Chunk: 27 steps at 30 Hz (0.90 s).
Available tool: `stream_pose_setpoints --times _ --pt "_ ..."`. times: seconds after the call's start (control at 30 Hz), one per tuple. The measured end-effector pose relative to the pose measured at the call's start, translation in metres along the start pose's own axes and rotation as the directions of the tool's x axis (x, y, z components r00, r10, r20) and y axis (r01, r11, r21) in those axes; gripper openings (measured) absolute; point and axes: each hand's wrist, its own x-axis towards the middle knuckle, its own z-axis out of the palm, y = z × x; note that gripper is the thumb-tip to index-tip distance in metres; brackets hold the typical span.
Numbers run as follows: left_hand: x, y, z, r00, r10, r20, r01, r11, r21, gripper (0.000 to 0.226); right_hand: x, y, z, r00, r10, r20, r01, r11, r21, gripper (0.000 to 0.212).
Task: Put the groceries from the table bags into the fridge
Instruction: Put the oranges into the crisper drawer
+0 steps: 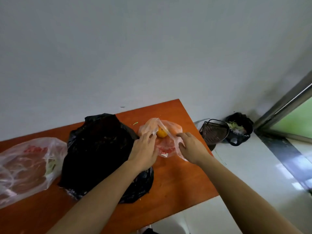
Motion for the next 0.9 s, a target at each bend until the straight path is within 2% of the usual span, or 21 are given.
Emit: stream_pose_setpoints --times 0.13,0.23,0.4,0.6,0.73,0.9 --pt "0.029 -0.006 0.027 0.986 0.081 0.148 -0.062 0.99 -0.129 0.057 0.031 0.004 0.029 0.995 0.003 0.104 -0.012 0.997 0.077 0.046" --pt "0.05 -0.009 0.049 0.964 0.109 0.241 -0.055 0.974 -0.22 0.05 0.058 0.013 0.049 0.982 0.019 0.189 -0.039 0.994 0.104 0.048" --pt "0.08 -0.024 0.069 0.926 -0.037 0.376 0.155 0.945 -0.288 0.041 0.104 0.026 0.07 0.962 0.022 0.272 -0.071 0.982 0.173 0.049" --pt "0.103 -0.051 0.07 0.941 -0.27 0.202 0.29 0.954 -0.073 0.061 0.159 0.027 0.078 0.973 -0.035 0.23 0.042 0.999 -0.026 0.059" --pt "0.119 -0.07 0.07 0.886 -0.404 0.225 0.423 0.905 -0.04 0.059 0.179 0.021 0.09 0.929 -0.038 0.367 0.103 0.982 -0.16 0.069" --pt "0.136 -0.07 0.075 0.864 -0.447 0.23 0.428 0.895 0.128 0.062 0.179 0.025 0.1 0.947 -0.019 0.321 0.092 0.973 -0.214 0.072"
